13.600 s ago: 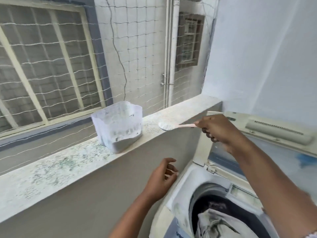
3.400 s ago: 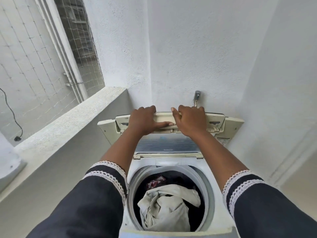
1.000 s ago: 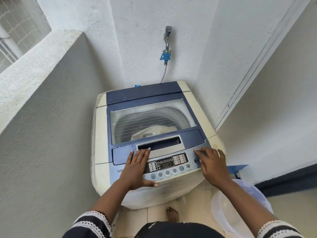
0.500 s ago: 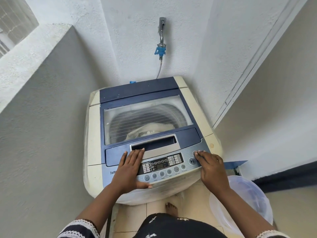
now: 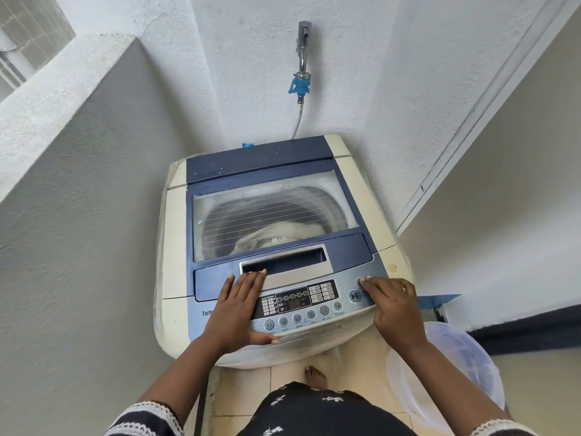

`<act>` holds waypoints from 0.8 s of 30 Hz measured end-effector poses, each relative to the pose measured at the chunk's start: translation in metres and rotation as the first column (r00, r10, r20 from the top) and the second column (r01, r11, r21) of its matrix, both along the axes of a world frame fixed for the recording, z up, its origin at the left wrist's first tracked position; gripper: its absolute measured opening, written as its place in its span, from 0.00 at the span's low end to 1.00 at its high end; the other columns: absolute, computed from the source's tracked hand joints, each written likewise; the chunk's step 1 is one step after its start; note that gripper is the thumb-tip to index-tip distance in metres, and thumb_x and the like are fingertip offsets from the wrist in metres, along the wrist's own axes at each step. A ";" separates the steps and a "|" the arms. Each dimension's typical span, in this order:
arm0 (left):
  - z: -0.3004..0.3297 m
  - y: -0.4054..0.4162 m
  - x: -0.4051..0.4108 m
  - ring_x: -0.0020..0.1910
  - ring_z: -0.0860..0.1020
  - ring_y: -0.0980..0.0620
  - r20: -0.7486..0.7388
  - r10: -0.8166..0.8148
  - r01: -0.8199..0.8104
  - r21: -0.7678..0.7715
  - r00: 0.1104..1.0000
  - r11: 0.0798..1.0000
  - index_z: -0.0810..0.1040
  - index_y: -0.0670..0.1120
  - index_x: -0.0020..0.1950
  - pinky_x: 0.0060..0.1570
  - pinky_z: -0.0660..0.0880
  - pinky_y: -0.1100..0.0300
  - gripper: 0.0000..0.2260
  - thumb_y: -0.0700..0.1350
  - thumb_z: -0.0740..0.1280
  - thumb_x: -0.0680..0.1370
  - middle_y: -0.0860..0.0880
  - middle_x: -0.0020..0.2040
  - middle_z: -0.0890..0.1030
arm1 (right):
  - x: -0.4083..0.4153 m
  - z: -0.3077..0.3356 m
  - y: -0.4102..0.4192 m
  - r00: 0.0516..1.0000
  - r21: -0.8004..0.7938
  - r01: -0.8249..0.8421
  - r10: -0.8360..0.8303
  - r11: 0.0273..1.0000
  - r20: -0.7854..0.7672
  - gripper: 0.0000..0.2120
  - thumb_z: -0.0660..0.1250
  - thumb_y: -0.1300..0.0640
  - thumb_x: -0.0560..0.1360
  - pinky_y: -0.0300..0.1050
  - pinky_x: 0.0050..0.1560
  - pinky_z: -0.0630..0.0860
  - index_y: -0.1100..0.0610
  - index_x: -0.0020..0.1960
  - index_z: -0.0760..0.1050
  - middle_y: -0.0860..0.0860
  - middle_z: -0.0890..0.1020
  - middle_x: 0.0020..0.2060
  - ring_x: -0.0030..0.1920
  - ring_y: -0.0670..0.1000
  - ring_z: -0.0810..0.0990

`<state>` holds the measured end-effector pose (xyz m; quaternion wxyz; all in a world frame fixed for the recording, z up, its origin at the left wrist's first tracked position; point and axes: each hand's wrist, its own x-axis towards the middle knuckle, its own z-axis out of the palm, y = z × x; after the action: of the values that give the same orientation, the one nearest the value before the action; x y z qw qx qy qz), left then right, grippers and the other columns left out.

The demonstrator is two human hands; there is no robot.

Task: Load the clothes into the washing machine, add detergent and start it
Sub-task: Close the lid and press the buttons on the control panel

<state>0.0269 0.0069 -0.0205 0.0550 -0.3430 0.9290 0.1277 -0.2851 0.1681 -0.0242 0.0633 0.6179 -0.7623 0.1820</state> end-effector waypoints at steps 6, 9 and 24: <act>0.000 0.001 0.000 0.77 0.59 0.46 -0.027 0.009 -0.009 0.000 1.000 1.000 0.48 0.47 0.81 0.74 0.46 0.44 0.58 0.83 0.55 0.62 0.48 0.78 0.61 | 0.001 0.001 -0.010 0.994 -0.020 -0.027 0.025 0.999 -0.108 0.21 0.55 0.61 0.70 0.51 0.57 0.66 0.58 0.54 0.83 0.52 0.81 0.47 0.49 0.56 0.79; -0.001 0.000 -0.001 0.77 0.60 0.46 -0.039 0.009 -0.009 -0.006 0.999 1.000 0.50 0.46 0.80 0.74 0.47 0.44 0.58 0.83 0.55 0.63 0.48 0.77 0.62 | 0.002 -0.001 -0.009 0.990 -0.013 -0.019 0.017 1.000 -0.137 0.20 0.54 0.61 0.71 0.51 0.55 0.66 0.59 0.54 0.82 0.54 0.79 0.46 0.49 0.57 0.77; -0.003 0.001 0.002 0.79 0.53 0.47 -0.041 0.009 -0.010 -0.023 0.999 1.000 0.44 0.48 0.81 0.75 0.41 0.45 0.58 0.82 0.55 0.63 0.48 0.80 0.56 | -0.003 -0.001 0.006 0.989 0.083 0.027 -0.039 0.996 0.144 0.26 0.57 0.63 0.69 0.50 0.55 0.70 0.53 0.64 0.79 0.50 0.77 0.55 0.54 0.54 0.75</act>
<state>0.0284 0.0077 -0.0235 0.0312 -0.3455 0.9297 0.1242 -0.2883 0.1737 -0.0250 -0.0143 0.5922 -0.7818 0.1946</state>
